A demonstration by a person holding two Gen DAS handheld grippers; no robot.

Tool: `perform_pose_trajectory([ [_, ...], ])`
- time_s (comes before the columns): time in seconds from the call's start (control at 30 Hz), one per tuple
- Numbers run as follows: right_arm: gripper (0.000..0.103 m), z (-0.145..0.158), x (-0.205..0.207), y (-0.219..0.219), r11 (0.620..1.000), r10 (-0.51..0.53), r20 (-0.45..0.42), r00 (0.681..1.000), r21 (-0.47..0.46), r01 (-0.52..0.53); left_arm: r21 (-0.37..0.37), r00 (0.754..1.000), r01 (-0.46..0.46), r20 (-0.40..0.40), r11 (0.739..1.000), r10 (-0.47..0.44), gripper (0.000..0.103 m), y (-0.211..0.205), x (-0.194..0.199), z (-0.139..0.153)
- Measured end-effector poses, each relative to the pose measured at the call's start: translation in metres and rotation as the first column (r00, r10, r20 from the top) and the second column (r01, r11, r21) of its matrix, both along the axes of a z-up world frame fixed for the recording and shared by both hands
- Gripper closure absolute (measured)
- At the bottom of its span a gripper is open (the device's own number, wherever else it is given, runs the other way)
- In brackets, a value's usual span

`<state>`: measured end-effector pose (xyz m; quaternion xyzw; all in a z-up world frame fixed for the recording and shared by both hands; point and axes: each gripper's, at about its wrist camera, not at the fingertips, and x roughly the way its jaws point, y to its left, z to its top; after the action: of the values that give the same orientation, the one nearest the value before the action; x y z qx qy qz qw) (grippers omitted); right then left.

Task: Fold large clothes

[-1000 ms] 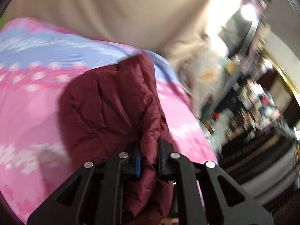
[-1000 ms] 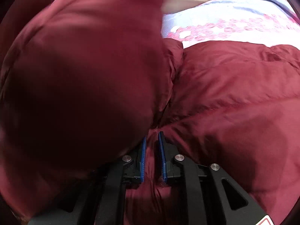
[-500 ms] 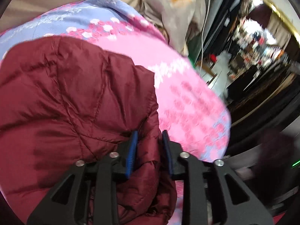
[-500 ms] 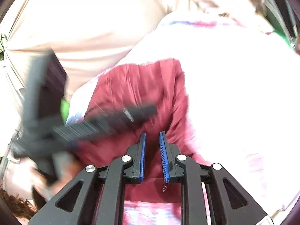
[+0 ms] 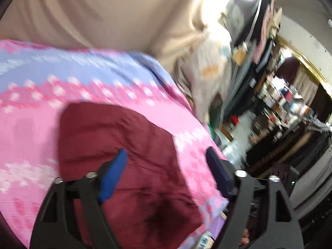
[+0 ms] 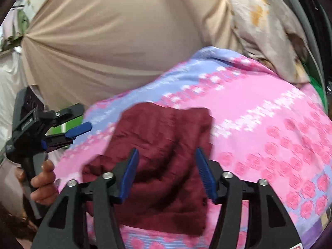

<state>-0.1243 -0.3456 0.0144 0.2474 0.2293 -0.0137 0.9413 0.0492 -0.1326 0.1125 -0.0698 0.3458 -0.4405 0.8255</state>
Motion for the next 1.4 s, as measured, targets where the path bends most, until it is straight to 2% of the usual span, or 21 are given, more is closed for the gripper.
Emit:
perform_pose_trajectory([
  [0.07, 0.035, 0.003, 0.012, 0.004, 0.999, 0.040, 0.013, 0.999, 0.005, -0.041, 0.024, 0.998, -0.054, 0.020, 0.998, 0.053, 0.023, 0.021, 0.003, -0.001],
  [0.13, 0.032, 0.002, 0.022, 0.009, 0.997, 0.078, 0.005, 0.997, 0.020, -0.079, 0.068, 0.995, -0.100, -0.004, 0.993, 0.101, 0.023, 0.041, 0.007, -0.012],
  [0.3, 0.032, 0.000, 0.022, 0.033, 0.990, 0.126, -0.011, 0.992, 0.061, -0.125, 0.148, 0.985, -0.122, -0.103, 0.982, 0.137, 0.023, 0.058, 0.014, -0.056],
  [0.5, 0.030, -0.003, 0.017, 0.060, 0.978, 0.195, -0.022, 0.981, 0.076, -0.193, 0.236, 0.983, -0.118, -0.113, 0.965, 0.147, 0.023, 0.058, 0.002, -0.092],
  [0.63, 0.030, -0.007, 0.017, 0.069, 0.982, 0.184, -0.049, 0.982, 0.047, -0.182, 0.234, 0.979, -0.118, -0.134, 0.965, 0.152, 0.023, 0.062, -0.001, -0.100],
  [0.77, 0.030, -0.013, 0.016, 0.061, 0.985, 0.154, -0.058, 0.986, 0.089, -0.149, 0.227, 0.975, -0.128, -0.150, 0.965, 0.164, 0.022, 0.068, -0.002, -0.103],
  [0.9, 0.030, -0.014, 0.012, 0.058, 0.986, 0.145, -0.064, 0.987, 0.087, -0.139, 0.223, 0.974, -0.137, -0.147, 0.965, 0.172, 0.022, 0.074, -0.003, -0.102],
  [1.07, 0.030, -0.016, 0.017, 0.062, 0.978, 0.179, -0.070, 0.981, 0.120, -0.169, 0.218, 0.972, -0.146, -0.148, 0.965, 0.180, 0.022, 0.078, -0.004, -0.102],
  [1.17, 0.029, -0.018, 0.029, 0.065, 0.978, 0.188, -0.082, 0.979, 0.101, -0.180, 0.216, 0.973, -0.151, -0.137, 0.965, 0.183, 0.022, 0.078, -0.006, -0.099],
  [1.2, 0.030, -0.020, 0.034, 0.065, 0.979, 0.188, -0.086, 0.978, 0.098, -0.180, 0.216, 0.974, -0.151, -0.133, 0.965, 0.183, 0.022, 0.077, -0.006, -0.098],
  [1.27, 0.053, -0.021, 0.042, 0.063, 0.978, 0.193, -0.090, 0.977, 0.095, -0.185, 0.217, 0.975, -0.152, -0.129, 0.964, 0.183, 0.022, 0.074, -0.006, -0.097],
  [1.3, 0.076, -0.021, 0.042, 0.060, 0.977, 0.195, -0.077, 0.978, 0.103, -0.187, 0.216, 0.975, -0.148, -0.129, 0.965, 0.179, 0.022, 0.073, -0.007, -0.097],
  [1.33, 0.092, -0.018, 0.040, 0.055, 0.975, 0.196, -0.055, 0.979, 0.121, -0.189, 0.216, 0.976, -0.146, -0.126, 0.965, 0.176, 0.022, 0.072, -0.008, -0.096],
  [1.4, 0.095, -0.009, 0.029, 0.047, 0.977, 0.174, 0.002, 0.985, 0.121, -0.173, 0.215, 0.977, -0.147, -0.119, 0.966, 0.175, 0.022, 0.069, -0.010, -0.094],
])
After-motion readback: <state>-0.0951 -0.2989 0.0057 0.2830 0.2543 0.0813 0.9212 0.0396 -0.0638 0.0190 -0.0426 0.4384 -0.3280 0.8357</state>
